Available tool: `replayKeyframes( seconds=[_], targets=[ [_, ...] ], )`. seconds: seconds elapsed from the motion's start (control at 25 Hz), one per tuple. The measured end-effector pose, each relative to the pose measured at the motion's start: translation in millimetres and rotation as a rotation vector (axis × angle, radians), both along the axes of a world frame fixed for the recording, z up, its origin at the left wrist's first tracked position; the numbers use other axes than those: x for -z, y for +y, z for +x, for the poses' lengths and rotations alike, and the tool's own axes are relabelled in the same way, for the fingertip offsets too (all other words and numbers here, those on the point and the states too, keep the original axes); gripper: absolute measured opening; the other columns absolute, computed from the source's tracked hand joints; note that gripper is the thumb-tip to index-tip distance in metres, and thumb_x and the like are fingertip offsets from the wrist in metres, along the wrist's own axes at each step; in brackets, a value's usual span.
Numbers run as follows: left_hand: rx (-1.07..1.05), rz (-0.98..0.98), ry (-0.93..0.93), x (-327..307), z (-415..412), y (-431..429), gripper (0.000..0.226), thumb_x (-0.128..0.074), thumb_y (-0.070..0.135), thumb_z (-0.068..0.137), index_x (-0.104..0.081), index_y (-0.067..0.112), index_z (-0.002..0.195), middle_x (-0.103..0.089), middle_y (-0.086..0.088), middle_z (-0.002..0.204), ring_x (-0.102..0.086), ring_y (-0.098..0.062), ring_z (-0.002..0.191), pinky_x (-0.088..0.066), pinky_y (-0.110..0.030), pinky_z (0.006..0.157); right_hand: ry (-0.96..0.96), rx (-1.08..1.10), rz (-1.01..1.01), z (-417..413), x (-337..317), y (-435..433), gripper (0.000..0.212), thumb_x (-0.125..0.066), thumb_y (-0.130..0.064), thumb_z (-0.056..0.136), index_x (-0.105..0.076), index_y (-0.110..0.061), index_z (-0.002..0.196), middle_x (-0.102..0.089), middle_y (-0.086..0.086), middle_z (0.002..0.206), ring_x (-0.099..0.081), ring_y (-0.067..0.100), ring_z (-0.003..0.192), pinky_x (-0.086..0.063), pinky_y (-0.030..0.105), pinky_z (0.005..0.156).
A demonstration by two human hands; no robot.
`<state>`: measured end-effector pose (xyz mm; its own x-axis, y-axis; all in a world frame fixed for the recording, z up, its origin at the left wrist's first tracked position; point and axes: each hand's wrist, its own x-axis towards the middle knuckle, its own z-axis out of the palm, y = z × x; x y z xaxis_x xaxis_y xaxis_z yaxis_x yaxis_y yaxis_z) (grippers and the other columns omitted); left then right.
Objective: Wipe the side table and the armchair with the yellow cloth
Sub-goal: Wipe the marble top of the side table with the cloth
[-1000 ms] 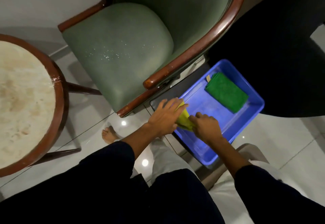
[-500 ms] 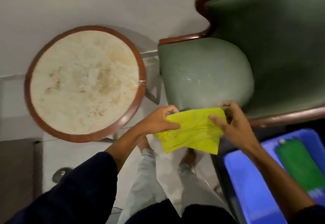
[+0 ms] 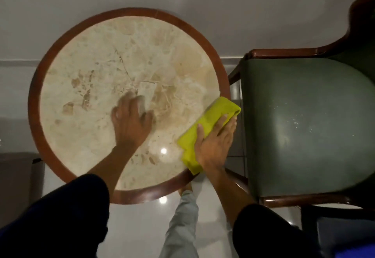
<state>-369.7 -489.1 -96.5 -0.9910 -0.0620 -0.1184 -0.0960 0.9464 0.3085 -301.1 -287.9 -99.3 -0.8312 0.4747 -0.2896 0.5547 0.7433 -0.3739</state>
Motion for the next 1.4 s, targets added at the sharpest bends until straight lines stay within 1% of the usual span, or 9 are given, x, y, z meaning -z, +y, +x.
replayKeyframes(
  seconds=[0.16,0.4,0.6,0.72,0.92,1.0,1.2,1.28,1.4],
  targets=[
    [0.033,-0.210,-0.067,40,-4,-42,0.066,-0.030,0.056,0.098,-0.024,0.018,0.153,-0.019,-0.017,0.163,-0.016,-0.032,0.151,-0.014,-0.059,0.119,0.054,-0.105,0.169,-72,25,14,0.074,-0.031,-0.053,0.100,-0.018,-0.006,0.155,-0.017,0.022,0.162,-0.013,0.035,0.152,-0.015,0.052,0.122],
    [0.053,-0.294,0.208,50,-1,-42,0.053,-0.040,0.041,0.100,-0.046,0.011,0.144,-0.042,-0.019,0.154,-0.039,-0.031,0.144,-0.032,-0.055,0.114,0.122,-0.410,0.169,-224,30,-27,0.061,-0.021,-0.049,0.102,-0.015,-0.024,0.157,-0.010,0.011,0.166,-0.004,0.031,0.153,-0.005,0.054,0.124],
    [-0.003,-0.200,0.169,45,-2,-42,0.049,-0.032,0.031,0.104,-0.033,0.015,0.151,-0.034,-0.012,0.159,-0.034,-0.026,0.147,-0.024,-0.051,0.119,0.167,-0.835,0.148,-48,28,-53,0.058,-0.032,-0.045,0.101,-0.025,-0.025,0.155,-0.019,0.010,0.165,-0.011,0.030,0.153,-0.016,0.053,0.122],
    [-0.003,-0.200,0.158,44,-1,-41,0.052,-0.031,0.031,0.104,-0.029,0.015,0.153,-0.032,-0.014,0.160,-0.030,-0.027,0.148,-0.021,-0.051,0.120,0.115,-0.813,0.178,2,22,26,0.058,-0.022,-0.050,0.102,-0.022,-0.026,0.154,-0.018,0.008,0.163,-0.017,0.030,0.152,-0.013,0.050,0.123],
    [0.003,-0.233,0.150,41,-2,-39,0.052,-0.032,0.031,0.103,-0.031,0.013,0.152,-0.032,-0.015,0.160,-0.029,-0.028,0.148,-0.021,-0.052,0.119,0.112,-0.390,0.228,-159,29,51,0.061,-0.024,-0.048,0.102,-0.016,-0.022,0.157,-0.012,0.010,0.166,-0.007,0.028,0.153,-0.012,0.051,0.124],
    [-0.028,-0.187,0.106,40,0,-37,0.052,-0.029,0.032,0.103,-0.031,0.015,0.152,-0.030,-0.013,0.161,-0.025,-0.027,0.149,-0.016,-0.050,0.120,0.094,-0.404,0.202,-202,29,26,0.063,-0.023,-0.051,0.101,-0.013,-0.023,0.157,-0.008,0.010,0.166,-0.004,0.029,0.153,-0.007,0.052,0.124],
    [-0.122,0.057,-0.024,12,-9,-38,0.061,-0.021,0.054,0.098,-0.050,0.022,0.141,-0.041,-0.008,0.155,-0.034,-0.029,0.142,-0.022,-0.048,0.116,0.190,-1.331,0.105,-104,17,-14,0.069,-0.035,-0.062,0.095,-0.026,-0.027,0.154,-0.019,0.008,0.165,-0.013,0.029,0.153,-0.010,0.049,0.124],
    [-0.102,0.317,-0.129,2,-11,-35,0.072,-0.034,0.073,0.086,-0.043,0.031,0.144,-0.046,-0.002,0.152,-0.037,-0.026,0.140,-0.028,-0.047,0.117,0.265,-1.062,0.038,-60,5,4,0.074,-0.040,-0.069,0.089,-0.041,-0.025,0.148,-0.036,0.009,0.158,-0.027,0.028,0.148,-0.020,0.052,0.120],
    [0.071,0.581,-0.369,-12,-4,-13,0.100,-0.075,0.061,0.065,-0.021,0.047,0.148,-0.043,0.002,0.151,-0.037,-0.019,0.138,-0.033,-0.044,0.113,0.189,0.028,-0.213,7,-10,42,0.073,-0.055,-0.076,0.076,-0.055,-0.018,0.122,-0.058,0.004,0.119,-0.053,0.023,0.116,-0.043,0.045,0.096]
  ],
)
